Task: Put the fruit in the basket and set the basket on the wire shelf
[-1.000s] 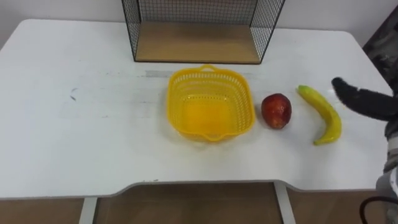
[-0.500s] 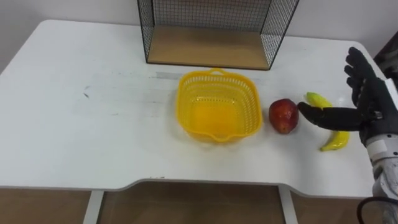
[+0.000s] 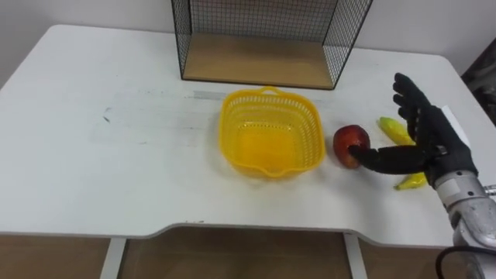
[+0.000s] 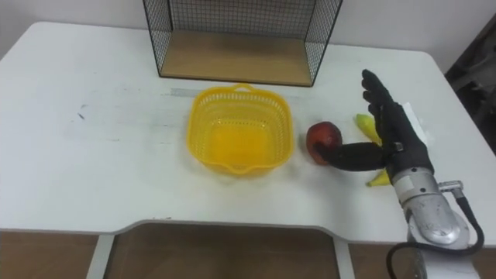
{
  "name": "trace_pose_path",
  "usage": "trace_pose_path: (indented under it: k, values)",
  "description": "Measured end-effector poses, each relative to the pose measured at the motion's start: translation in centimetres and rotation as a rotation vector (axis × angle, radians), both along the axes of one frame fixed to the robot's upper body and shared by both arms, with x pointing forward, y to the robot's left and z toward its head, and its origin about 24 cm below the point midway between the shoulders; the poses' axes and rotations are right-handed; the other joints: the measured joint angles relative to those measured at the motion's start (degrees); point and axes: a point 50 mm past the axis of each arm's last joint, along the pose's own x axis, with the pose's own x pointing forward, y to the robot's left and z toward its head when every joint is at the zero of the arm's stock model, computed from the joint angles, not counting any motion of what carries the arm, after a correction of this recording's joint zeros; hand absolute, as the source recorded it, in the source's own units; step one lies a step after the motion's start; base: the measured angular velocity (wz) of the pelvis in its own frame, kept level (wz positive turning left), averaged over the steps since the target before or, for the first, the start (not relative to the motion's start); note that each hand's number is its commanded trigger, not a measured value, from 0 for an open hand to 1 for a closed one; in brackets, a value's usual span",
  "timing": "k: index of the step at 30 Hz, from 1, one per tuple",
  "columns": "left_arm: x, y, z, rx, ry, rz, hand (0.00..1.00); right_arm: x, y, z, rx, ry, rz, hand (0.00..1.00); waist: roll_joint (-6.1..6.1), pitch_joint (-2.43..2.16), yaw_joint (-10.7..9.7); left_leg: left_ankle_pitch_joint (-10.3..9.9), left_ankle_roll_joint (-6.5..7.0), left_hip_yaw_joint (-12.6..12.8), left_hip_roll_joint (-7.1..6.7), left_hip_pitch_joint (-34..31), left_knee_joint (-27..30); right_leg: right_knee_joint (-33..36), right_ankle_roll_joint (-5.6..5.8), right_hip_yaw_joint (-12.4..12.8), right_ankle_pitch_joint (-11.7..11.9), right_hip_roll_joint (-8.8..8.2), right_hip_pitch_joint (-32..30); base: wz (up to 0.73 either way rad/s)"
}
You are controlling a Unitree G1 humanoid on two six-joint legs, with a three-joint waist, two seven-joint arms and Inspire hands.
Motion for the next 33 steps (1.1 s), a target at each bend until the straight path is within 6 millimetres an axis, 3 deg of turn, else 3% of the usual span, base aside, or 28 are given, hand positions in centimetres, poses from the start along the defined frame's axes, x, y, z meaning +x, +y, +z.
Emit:
trace_pose_path:
  k: [6,13,20,33]
  values:
    - [0.3,0.0,0.0,-0.025,0.001,-0.010,0.00,0.4,0.1,-0.2,-0.012,0.025,0.032,0.00,0.12,-0.01,0.12,-0.02,0.03,-0.23,-0.02,-0.24,0.21,-0.36,0.01,-0.10,0.06,0.03,0.11,0.00]
    - [0.9,-0.1,0.0,-0.033,-0.009,-0.016,0.00,0.9,0.4,-0.4,-0.018,0.046,0.061,0.00,0.44,-0.43,0.38,-0.04,-0.01,-0.37,-0.04,-0.29,0.19,-0.59,0.00,-0.09,0.12,0.06,0.21,0.00]
    - [2.2,0.0,0.2,-0.028,-0.035,-0.037,0.00,1.1,0.6,-2.1,-0.009,0.136,0.067,0.00,0.32,-0.49,1.53,-0.04,-0.01,-0.86,-0.03,-0.27,0.16,-0.39,-0.06,-0.52,0.23,0.07,0.27,0.02]
    - [2.4,0.0,0.2,-0.024,-0.041,-0.041,0.00,2.5,0.6,-2.3,0.004,0.161,0.071,0.00,0.75,-0.41,2.25,-0.04,0.00,-1.01,-0.09,-0.24,0.07,-0.62,-0.05,-0.59,0.28,0.08,0.39,0.00]
